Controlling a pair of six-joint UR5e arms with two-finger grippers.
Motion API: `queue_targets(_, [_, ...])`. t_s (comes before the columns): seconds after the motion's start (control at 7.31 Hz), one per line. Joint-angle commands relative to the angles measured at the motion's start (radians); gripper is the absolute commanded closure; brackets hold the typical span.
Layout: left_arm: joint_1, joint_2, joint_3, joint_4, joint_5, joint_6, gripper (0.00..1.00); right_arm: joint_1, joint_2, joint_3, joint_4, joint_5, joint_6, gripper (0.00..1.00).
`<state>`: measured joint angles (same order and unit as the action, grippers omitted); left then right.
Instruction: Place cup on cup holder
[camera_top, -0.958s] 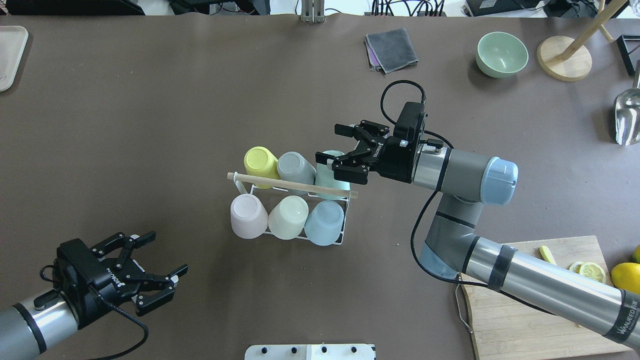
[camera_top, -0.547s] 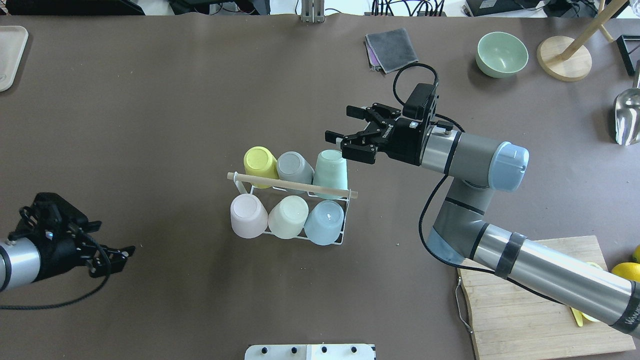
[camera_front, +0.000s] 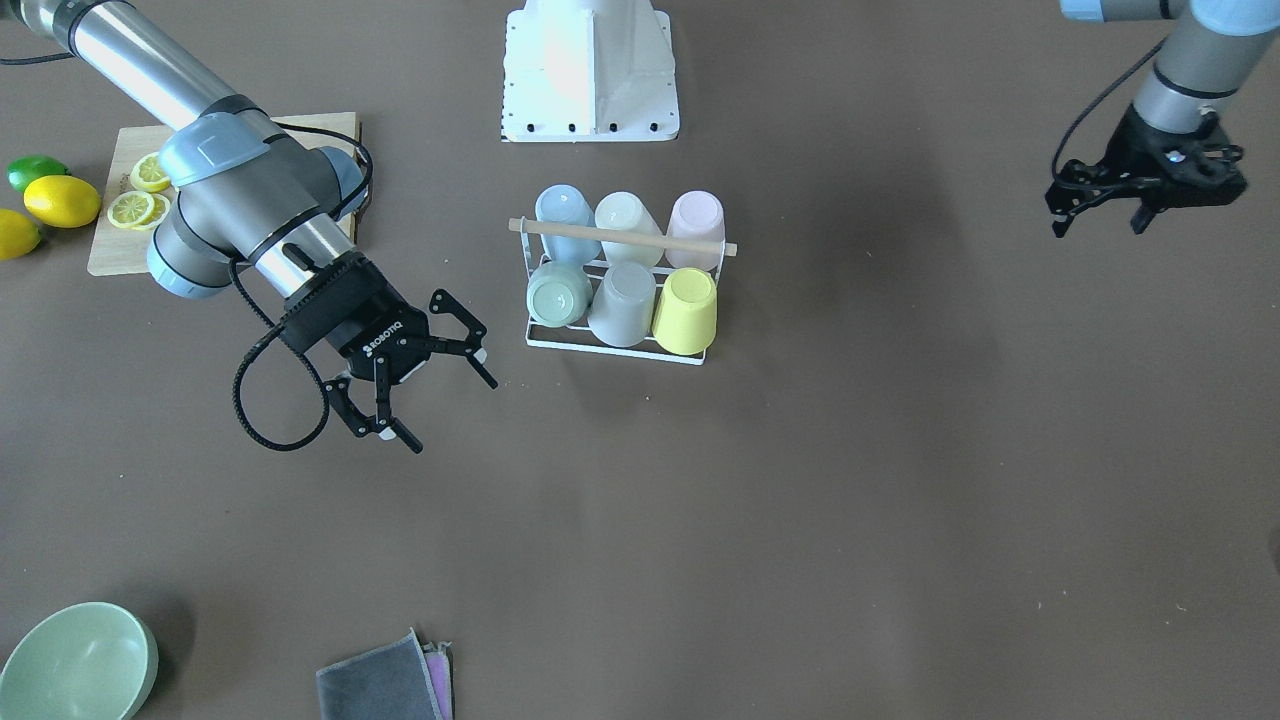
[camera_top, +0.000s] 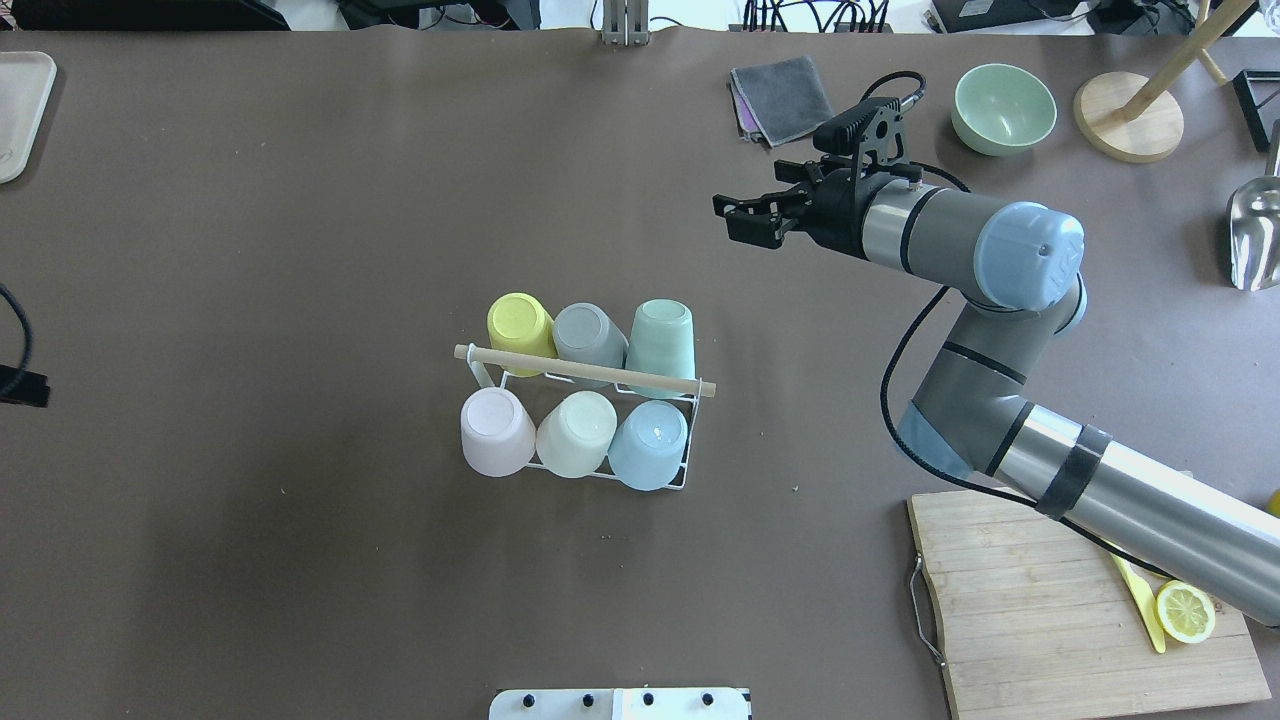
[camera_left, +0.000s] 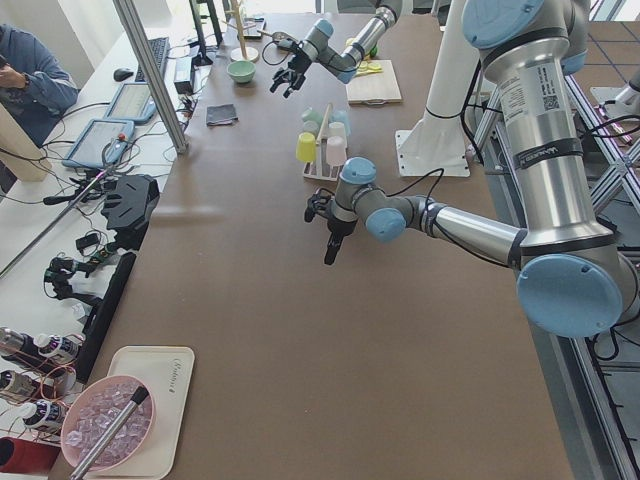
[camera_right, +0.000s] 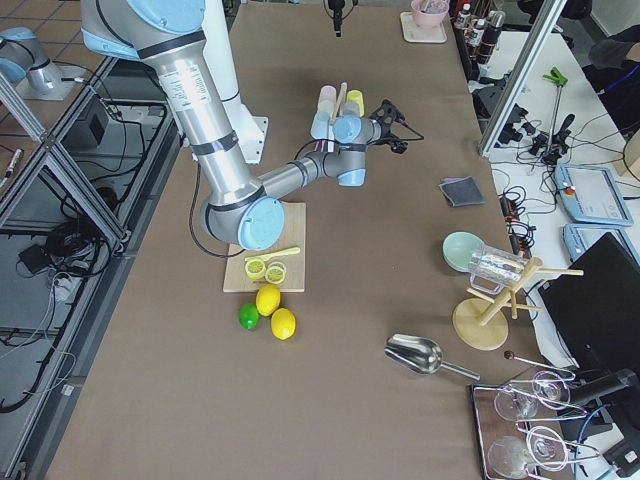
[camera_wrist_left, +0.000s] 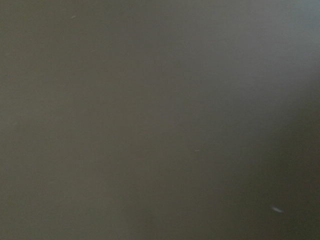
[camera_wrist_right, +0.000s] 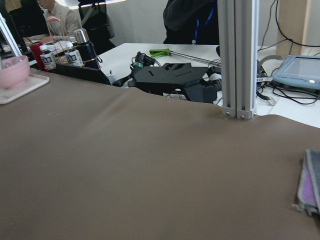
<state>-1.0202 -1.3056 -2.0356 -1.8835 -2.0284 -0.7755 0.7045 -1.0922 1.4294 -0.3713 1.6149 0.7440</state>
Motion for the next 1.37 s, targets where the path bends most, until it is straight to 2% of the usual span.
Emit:
queue_targets(0.0, [-0.269, -0.056, 0.098, 0.09, -0.17, 0.007, 0.01, 0.051, -0.003, 0.06, -0.319, 0.006, 0.015, 0.0])
queue_targets(0.14, [-0.393, -0.09, 0.135, 0.095, -0.284, 0.007, 0.01, 0.084, -0.002, 0.078, -0.447, 0.041, 0.04, 0.0])
queue_targets(0.27, [-0.465, -0.101, 0.176, 0.222, -0.414, 0.007, 0.01, 0.14, -0.005, 0.121, -0.589, 0.137, 0.047, 0.0])
queue_targets(0.41, [-0.56, -0.107, 0.198, 0.412, -0.465, 0.01, 0.01, 0.197, -0.008, 0.21, -0.83, 0.254, 0.037, 0.0])
queue_targets(0.55, [-0.621, -0.151, 0.281, 0.411, -0.457, 0.107, 0.01, 0.24, -0.011, 0.247, -0.962, 0.331, 0.019, 0.0])
queue_targets(0.68, [-0.668, -0.155, 0.36, 0.406, -0.457, 0.424, 0.01, 0.28, -0.071, 0.268, -0.986, 0.4, 0.008, 0.0])
queue_targets(0.82, [-0.726, -0.155, 0.412, 0.408, -0.454, 0.654, 0.01, 0.337, -0.131, 0.287, -1.02, 0.463, -0.073, 0.0])
queue_targets(0.96, [-0.736, -0.158, 0.425, 0.409, -0.402, 0.762, 0.01, 0.386, -0.155, 0.342, -1.17, 0.489, -0.221, 0.0])
queue_targets(1.09, [-0.738, -0.161, 0.422, 0.414, -0.374, 0.806, 0.01, 0.398, -0.196, 0.436, -1.334, 0.473, -0.379, 0.0])
queue_targets(1.23, [-0.741, -0.161, 0.417, 0.412, -0.372, 0.809, 0.01, 0.449, -0.216, 0.471, -1.389, 0.485, -0.443, 0.0])
